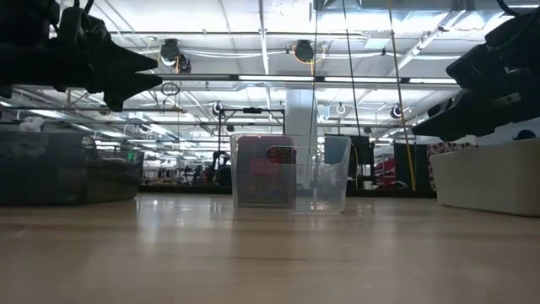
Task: Sort spices by type
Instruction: Return to Home Position
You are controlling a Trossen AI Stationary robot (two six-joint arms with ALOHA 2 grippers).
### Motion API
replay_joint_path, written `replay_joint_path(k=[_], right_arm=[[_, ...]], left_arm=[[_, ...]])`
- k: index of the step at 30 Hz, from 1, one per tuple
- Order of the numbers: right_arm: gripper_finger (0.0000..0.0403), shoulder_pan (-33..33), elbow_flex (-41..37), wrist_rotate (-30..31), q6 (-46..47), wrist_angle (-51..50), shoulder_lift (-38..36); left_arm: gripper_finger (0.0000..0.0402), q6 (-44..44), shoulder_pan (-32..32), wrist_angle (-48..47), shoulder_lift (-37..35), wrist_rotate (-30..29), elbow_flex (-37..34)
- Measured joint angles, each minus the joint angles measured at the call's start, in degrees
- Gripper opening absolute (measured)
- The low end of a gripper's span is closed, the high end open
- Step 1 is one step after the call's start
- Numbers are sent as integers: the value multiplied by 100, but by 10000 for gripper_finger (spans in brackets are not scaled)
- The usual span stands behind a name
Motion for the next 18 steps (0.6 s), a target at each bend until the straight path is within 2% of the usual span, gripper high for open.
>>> replay_joint_path(k=[18], right_arm=[[0,0,2,0,0,0,0]], left_arm=[[207,-2,0,0,0,2,-4]])
